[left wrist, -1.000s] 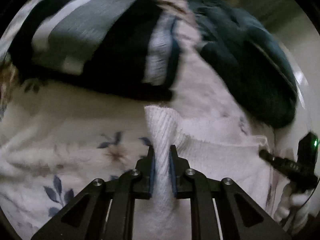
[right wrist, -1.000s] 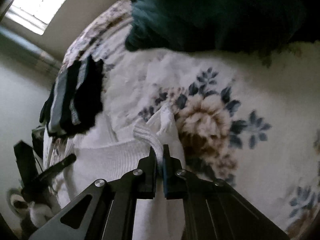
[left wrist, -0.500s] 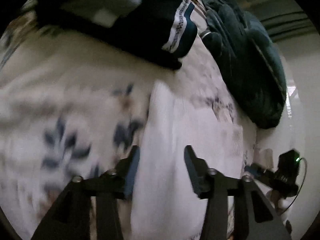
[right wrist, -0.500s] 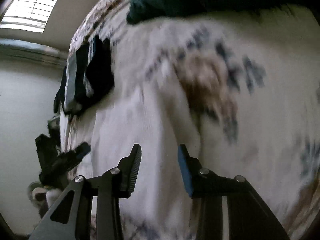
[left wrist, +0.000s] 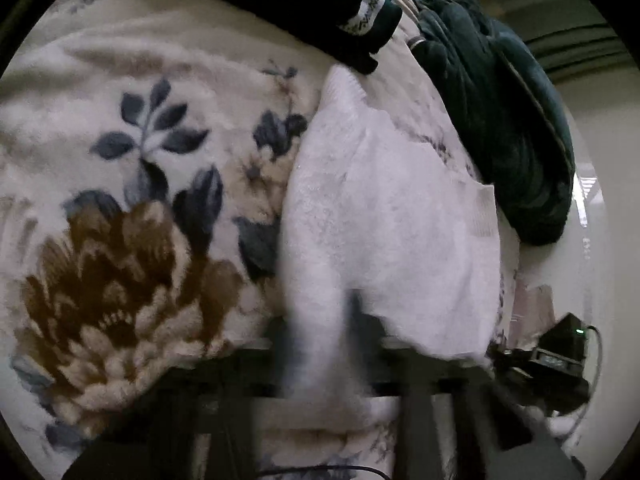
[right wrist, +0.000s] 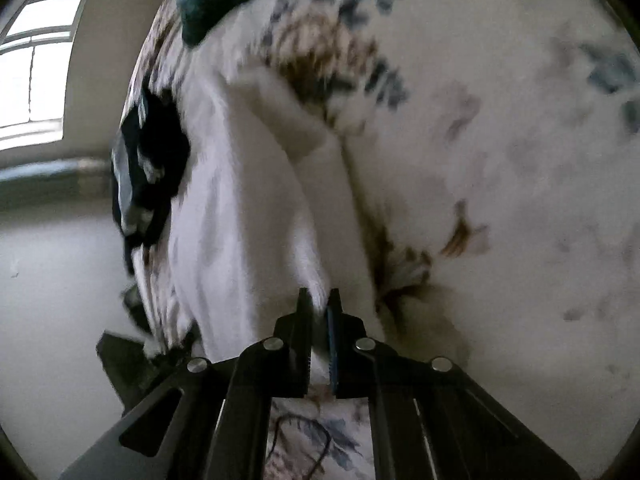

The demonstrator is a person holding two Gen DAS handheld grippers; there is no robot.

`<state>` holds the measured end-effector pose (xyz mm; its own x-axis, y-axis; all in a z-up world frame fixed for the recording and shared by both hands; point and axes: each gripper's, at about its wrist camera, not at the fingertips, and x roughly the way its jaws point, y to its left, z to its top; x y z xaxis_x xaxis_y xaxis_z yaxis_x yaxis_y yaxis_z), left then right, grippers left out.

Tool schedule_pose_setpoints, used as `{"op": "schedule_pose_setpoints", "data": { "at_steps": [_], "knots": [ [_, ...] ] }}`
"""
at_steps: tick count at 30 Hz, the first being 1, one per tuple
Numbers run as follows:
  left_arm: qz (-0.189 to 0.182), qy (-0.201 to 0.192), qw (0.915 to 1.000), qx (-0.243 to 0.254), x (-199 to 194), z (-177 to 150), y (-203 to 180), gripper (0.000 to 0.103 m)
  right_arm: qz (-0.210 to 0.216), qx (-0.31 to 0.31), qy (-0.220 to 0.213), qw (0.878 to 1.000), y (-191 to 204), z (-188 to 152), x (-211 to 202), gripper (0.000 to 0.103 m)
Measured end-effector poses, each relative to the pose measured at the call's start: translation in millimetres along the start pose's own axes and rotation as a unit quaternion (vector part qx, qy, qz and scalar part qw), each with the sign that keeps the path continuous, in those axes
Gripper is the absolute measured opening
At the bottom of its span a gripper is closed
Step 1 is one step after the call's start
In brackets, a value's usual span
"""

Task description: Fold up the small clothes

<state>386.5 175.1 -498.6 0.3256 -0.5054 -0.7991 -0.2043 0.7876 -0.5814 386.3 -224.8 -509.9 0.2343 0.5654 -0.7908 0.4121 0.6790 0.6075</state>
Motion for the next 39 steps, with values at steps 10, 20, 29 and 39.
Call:
{"op": "schedule_pose_setpoints", "data": {
  "at_steps": [10, 20, 29, 39],
  "knots": [
    [0.052, 0.018, 0.9982, -0.023, -13, 18, 27, 0.02, -0.08, -0.006, 0.045, 0.996, -14, 17, 3, 0.015],
    [0.061, 0.049, 0.971, 0.226, 59, 100, -103, 0.06, -0.106, -0.248, -0.008, 0.963, 129, 88, 11, 0.043],
    [0.106, 0.037, 0.9378, 0.328, 92, 84, -117, 0.008, -0.181, -0.271, 0.011, 0.945, 140, 100, 86, 0.005],
    [0.04, -0.061, 0.966, 0.248, 10, 94, -114, 0.008, -0.109, -0.283, -0.106, 0.947, 175, 76, 1, 0.003]
  ]
}}
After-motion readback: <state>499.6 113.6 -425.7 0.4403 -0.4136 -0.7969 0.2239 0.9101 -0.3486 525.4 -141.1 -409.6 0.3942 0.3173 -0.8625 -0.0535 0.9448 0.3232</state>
